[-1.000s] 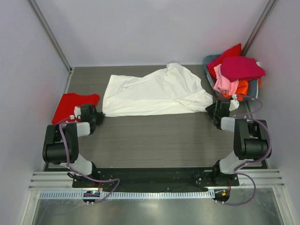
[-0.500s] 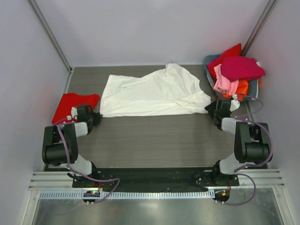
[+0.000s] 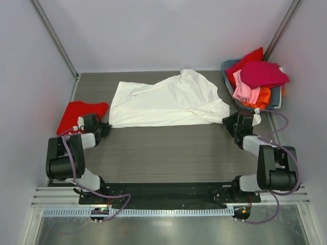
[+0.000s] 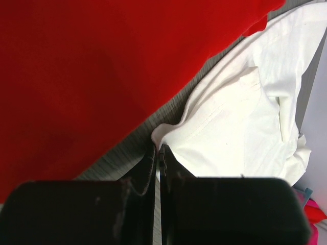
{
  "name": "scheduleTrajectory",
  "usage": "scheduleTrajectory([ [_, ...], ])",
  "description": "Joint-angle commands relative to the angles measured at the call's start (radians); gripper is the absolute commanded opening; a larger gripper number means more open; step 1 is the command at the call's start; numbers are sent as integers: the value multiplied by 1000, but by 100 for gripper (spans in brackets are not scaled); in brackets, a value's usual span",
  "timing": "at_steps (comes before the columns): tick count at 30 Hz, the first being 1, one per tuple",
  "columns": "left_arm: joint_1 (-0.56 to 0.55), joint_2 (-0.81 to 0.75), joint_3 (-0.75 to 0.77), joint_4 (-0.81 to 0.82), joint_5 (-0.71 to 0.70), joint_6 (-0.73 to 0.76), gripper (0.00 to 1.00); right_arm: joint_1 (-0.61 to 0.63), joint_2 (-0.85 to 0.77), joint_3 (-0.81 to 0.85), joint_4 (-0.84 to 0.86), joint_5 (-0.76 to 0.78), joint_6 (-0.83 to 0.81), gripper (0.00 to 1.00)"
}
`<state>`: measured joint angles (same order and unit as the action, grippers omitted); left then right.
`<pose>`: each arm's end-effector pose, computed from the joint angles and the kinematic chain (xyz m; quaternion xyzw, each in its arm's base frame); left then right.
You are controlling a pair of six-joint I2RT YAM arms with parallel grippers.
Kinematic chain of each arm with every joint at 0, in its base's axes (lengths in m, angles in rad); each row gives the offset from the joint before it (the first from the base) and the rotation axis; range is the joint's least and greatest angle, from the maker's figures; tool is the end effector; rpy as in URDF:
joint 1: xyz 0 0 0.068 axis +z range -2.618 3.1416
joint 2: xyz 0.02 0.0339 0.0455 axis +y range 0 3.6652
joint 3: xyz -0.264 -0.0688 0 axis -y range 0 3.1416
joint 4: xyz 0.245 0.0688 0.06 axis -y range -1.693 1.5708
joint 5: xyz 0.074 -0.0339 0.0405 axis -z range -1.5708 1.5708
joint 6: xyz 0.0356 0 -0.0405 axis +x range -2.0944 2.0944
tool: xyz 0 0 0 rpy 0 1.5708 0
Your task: Fold and stack the t-shirts
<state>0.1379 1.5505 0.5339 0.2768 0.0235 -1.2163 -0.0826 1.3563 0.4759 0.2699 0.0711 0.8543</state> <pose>0.2730 0.0370 0.1268 -0.5695 0.7160 -0.2165 0.3408 0.2547 -0.0236 0.1580 0.4148 0.7835 0.1445 0.4395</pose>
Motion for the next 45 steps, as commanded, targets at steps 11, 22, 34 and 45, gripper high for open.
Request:
scheduleTrajectory([
  [11,8,-24,-5,-34,-7,27,0,7,222,49,181,39,95,47],
  [22,8,-62,0,-80,-14,43,0,7,143,59,74,185,40,1],
  [34,8,-354,3,-381,-82,72,0,9,-43,79,-124,176,-35,1],
  [45,6,-484,3,-511,-79,87,0,9,-167,76,-221,145,-34,1],
])
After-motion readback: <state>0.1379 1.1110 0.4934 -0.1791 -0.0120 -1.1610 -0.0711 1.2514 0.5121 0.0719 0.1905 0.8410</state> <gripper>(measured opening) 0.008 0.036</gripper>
